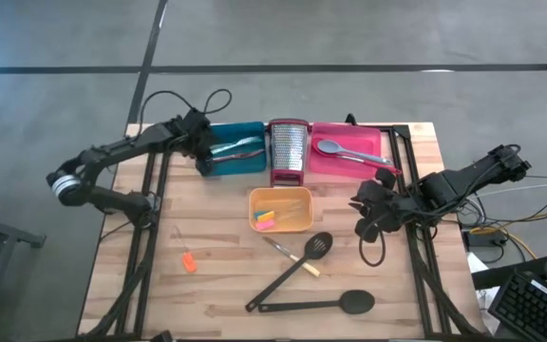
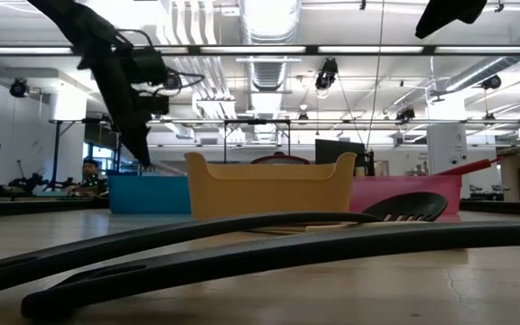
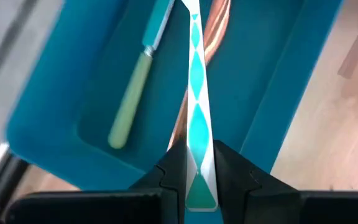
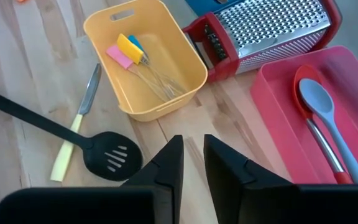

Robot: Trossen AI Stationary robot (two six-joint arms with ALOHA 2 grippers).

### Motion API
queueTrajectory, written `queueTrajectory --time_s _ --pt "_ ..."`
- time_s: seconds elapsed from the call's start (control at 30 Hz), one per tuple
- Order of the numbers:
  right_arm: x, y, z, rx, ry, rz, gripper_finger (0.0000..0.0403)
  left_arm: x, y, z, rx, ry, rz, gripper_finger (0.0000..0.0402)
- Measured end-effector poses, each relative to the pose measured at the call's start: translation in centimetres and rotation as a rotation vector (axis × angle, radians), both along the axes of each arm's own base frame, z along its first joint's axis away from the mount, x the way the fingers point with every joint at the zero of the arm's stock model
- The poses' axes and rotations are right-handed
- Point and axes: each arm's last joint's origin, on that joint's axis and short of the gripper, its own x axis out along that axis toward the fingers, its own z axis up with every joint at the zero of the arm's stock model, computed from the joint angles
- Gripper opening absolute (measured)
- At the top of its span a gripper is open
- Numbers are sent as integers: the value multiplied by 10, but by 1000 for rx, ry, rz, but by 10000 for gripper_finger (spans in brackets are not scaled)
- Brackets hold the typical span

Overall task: Pick & Place Kitchen Items
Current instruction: Put the blue patterned table knife into the blue bin

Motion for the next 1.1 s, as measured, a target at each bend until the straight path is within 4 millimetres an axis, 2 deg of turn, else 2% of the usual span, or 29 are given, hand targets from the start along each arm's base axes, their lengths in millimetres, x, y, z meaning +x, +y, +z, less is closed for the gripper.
queueTrajectory --time_s 0.2,0.67,0.93,1.0,1.1 --pt "0 0 -1 -2 5 0 55 4 9 -18 -51 57 23 56" --pt "0 0 -3 -4 10 1 102 12 25 -50 -131 144 43 56" --pt "0 0 -3 -4 10 1 119 16 31 -57 -136 186 41 58" --pt "0 0 -3 -3 10 1 124 15 31 -57 -135 189 41 84" --pt "0 0 -3 -3 10 1 130 14 29 -53 -132 186 42 146"
